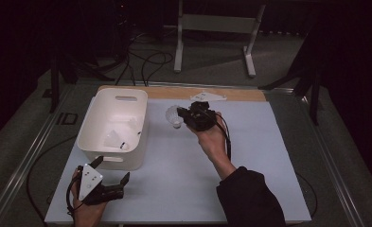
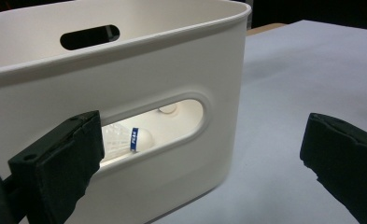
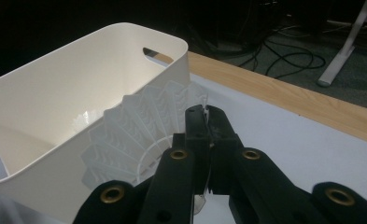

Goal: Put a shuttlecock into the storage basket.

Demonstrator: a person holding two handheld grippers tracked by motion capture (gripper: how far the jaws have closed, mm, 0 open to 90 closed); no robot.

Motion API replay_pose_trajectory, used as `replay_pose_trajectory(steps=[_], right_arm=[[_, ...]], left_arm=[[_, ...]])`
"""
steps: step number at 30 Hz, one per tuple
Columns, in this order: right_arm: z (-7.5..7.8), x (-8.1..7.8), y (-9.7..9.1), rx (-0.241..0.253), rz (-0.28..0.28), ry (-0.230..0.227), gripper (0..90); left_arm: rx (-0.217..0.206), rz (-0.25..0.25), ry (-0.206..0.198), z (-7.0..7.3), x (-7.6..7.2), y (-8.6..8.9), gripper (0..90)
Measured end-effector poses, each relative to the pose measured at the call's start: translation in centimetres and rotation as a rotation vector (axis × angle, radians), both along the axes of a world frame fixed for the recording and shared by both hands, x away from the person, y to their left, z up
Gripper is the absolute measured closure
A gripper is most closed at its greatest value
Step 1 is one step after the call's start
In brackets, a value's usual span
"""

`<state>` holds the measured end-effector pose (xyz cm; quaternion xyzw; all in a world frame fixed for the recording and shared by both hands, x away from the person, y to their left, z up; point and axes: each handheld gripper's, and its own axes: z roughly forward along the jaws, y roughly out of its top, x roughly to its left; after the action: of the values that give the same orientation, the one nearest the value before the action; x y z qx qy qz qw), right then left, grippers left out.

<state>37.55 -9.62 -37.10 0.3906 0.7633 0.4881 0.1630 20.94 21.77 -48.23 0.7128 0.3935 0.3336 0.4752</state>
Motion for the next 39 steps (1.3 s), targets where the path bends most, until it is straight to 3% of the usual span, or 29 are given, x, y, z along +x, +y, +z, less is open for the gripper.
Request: replay_pose_trajectory(steps=[39], right_arm=[[1.1, 0.8, 1.4, 0.068, 0.013, -0.033, 89.8]], left_arm=[[0.0, -0.001, -0.001, 0.0, 0.0, 0.0, 0.2]])
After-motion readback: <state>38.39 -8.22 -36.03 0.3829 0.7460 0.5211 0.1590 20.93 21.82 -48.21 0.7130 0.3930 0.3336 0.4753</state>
